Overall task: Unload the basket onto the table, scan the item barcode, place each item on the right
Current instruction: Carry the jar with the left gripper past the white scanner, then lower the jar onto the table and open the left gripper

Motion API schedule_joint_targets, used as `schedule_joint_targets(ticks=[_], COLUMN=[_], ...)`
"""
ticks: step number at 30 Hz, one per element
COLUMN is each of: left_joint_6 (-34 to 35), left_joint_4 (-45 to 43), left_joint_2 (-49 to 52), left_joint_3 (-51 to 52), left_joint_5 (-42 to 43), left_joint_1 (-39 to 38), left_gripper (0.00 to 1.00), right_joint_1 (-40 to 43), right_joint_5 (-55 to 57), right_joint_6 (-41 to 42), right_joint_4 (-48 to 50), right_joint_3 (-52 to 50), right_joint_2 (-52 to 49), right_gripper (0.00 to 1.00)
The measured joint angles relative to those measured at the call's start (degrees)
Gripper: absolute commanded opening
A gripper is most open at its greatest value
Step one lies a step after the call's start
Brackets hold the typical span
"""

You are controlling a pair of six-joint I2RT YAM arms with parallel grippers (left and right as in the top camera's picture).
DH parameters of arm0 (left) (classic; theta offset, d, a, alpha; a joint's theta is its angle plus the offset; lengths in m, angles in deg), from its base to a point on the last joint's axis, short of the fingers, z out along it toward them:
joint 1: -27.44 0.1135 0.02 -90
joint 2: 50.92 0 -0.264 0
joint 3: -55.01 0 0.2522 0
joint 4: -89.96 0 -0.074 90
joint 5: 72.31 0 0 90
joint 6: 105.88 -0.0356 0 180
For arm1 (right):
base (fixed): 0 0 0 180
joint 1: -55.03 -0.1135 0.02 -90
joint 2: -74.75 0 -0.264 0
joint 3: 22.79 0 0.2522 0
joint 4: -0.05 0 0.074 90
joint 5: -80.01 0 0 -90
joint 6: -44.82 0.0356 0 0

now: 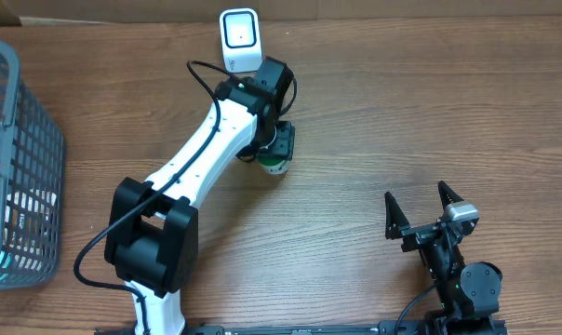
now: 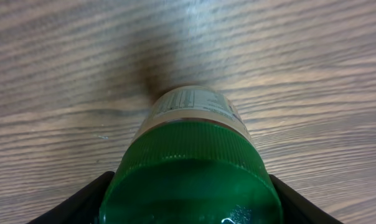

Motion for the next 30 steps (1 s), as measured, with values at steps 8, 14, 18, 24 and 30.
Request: schedule_joint_targets(ticks=[8, 14, 18, 24, 30], left_joint_6=[0.00, 0.15, 0.17, 0.24, 0.33], left_joint_4=[-2.34, -2.64, -3.13, -4.96, -5.97], left_joint_2=[0.00, -0.02, -0.26, -1.33, -2.03], left_joint_3=[4.63, 5.11, 5.64, 7.48, 8.59], left_joint_5=[-1.33, -1.36, -1.33, -1.33, -1.33], left_joint_1=[-0.09, -0.09, -0.09, -0.09, -0.09], left_gripper=[0.52, 0.52, 0.55, 0.58, 0.74], right_joint_1=[-0.02, 0.00, 0.00, 0.00, 0.00], right_joint_5=[0.02, 0.02, 0.00, 0.02, 0.02], right_joint_6=[0.02, 0.02, 0.04, 0.00, 0.02], right_joint_4=[0.02, 0.00, 0.00, 0.00, 0.00], right_joint_3=[0.00, 0.00, 0.00, 0.00, 0.00], right_joint_2=[0.00, 0.00, 0.00, 0.00, 0.00], right_gripper=[1.00, 1.00, 1.00, 1.00, 1.00])
